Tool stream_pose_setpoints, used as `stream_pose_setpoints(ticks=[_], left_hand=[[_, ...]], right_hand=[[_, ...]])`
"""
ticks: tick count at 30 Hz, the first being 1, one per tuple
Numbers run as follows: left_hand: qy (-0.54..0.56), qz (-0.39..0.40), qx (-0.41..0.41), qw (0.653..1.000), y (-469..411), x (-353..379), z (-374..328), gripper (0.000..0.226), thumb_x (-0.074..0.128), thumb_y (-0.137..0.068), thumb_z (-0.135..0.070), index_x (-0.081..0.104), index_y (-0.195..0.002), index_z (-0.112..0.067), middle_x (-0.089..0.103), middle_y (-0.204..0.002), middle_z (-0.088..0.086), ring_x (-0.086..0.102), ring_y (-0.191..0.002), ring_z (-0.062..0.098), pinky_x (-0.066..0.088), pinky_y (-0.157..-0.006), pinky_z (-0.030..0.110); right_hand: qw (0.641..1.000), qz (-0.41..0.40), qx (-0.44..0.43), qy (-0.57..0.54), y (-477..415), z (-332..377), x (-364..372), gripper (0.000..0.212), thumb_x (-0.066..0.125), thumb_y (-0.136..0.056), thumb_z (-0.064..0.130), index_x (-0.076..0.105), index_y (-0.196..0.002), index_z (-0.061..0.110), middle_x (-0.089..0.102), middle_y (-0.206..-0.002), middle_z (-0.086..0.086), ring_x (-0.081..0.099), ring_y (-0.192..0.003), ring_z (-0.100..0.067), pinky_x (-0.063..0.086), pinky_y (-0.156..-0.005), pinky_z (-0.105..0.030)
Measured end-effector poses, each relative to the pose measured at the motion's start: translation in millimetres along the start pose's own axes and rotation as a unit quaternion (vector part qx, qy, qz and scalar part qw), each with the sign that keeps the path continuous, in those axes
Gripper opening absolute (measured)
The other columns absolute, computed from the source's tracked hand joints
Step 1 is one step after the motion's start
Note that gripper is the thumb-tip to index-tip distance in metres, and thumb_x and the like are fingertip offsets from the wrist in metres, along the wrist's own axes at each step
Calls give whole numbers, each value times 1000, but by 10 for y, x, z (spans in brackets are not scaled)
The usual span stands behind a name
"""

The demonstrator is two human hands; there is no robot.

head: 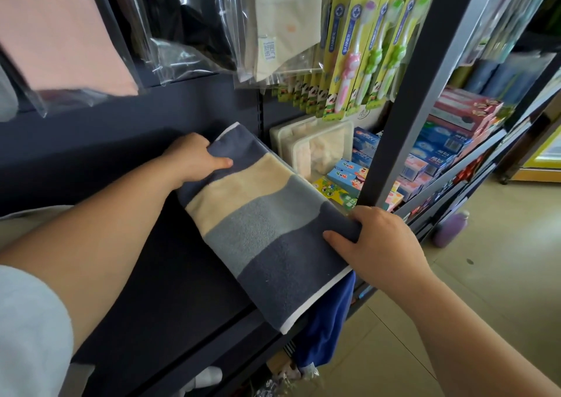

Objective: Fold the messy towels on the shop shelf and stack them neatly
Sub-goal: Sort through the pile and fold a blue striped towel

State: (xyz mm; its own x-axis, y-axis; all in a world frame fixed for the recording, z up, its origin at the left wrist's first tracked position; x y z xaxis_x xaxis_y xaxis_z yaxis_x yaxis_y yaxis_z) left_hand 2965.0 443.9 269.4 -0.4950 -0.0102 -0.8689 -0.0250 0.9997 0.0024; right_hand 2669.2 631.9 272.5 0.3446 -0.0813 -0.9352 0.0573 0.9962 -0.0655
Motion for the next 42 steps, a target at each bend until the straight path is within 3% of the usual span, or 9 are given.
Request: stream_pose_setpoints(ticks=[3,6,10,15,19,33,37,39,42], left_hand=[[60,-12,19,998,15,-64,19,32,75,-84,-46,68,-89,-15,71,-90,5,67,-86,26,56,-86,45],[112,-41,38,992,20,-155,-9,23,74,-87,-38,68,-94,-17,72,-95,3,67,-90,25,55,-89,44],[117,-30,40,992,-34,-193,-67,24,77,-85,-33,68,-92,-12,73,-94,7,68,-91,28,56,-89,48],[139,-21,65,988,-106,-233,-245,22,76,-88,-27,70,-99,-10,74,-97,8,69,-95,28,55,-91,46],[156,-57,115,979,-197,-297,-437,16,73,-90,-27,71,-100,-15,74,-94,1,69,-92,22,54,-87,39],[-82,-102,162,978,-404,72,-413,27,61,-96,-40,49,-86,-18,63,-87,8,59,-83,35,37,-65,34],[-198,-60,147,967,-385,168,-425,45,67,-90,-43,54,-122,-15,59,-124,17,58,-111,40,46,-82,41],[-234,-99,165,953,-289,126,-530,52,68,-89,-40,52,-132,-17,55,-130,16,52,-117,40,46,-92,46],[-206,-117,218,947,-121,105,-755,56,60,-91,-49,50,-142,-27,50,-144,7,46,-129,36,39,-105,46]], right_hand=[[970,-45,49,-234,56,-102,-40,23,71,-88,37,56,-76,23,59,-71,-1,58,-64,-17,46,-53,-32],[853,-4,146,-501,168,-125,50,28,80,-83,26,61,-103,23,69,-98,-12,73,-78,-22,62,-61,-39],[808,48,169,-563,266,-33,247,63,82,-81,11,48,-129,35,64,-118,-6,76,-82,-25,63,-64,-43],[718,-33,140,-681,245,6,89,51,62,-96,1,50,-125,42,74,-92,-4,75,-77,-23,60,-59,-37],[745,-112,135,-643,268,-28,8,39,65,-96,6,54,-108,42,70,-77,-7,71,-70,-26,60,-60,-41],[855,-50,181,-484,249,-94,335,14,70,-93,13,69,-91,27,67,-70,-10,69,-57,-25,62,-57,-41],[985,35,85,-144,220,-50,195,23,58,-95,51,57,-114,38,63,-62,7,64,-61,-12,53,-64,-30],[998,26,27,44,217,67,18,33,46,-96,62,57,-116,38,60,-75,13,58,-70,-12,46,-63,-28],[990,-64,-71,101,134,420,-233,43,36,-97,63,62,-100,29,66,-81,6,66,-74,-24,50,-60,-33]])
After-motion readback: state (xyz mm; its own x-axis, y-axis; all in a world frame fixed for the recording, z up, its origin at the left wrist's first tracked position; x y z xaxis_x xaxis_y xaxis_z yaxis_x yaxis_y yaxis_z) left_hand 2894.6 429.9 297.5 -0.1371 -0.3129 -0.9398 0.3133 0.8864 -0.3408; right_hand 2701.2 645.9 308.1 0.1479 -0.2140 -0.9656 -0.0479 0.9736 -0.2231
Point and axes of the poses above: each hand's wrist, its own y-axis away from the middle knuckle, its own x-axis out of the palm, z = x × y, the point moved 6 cm from there along -y, towards the middle knuckle
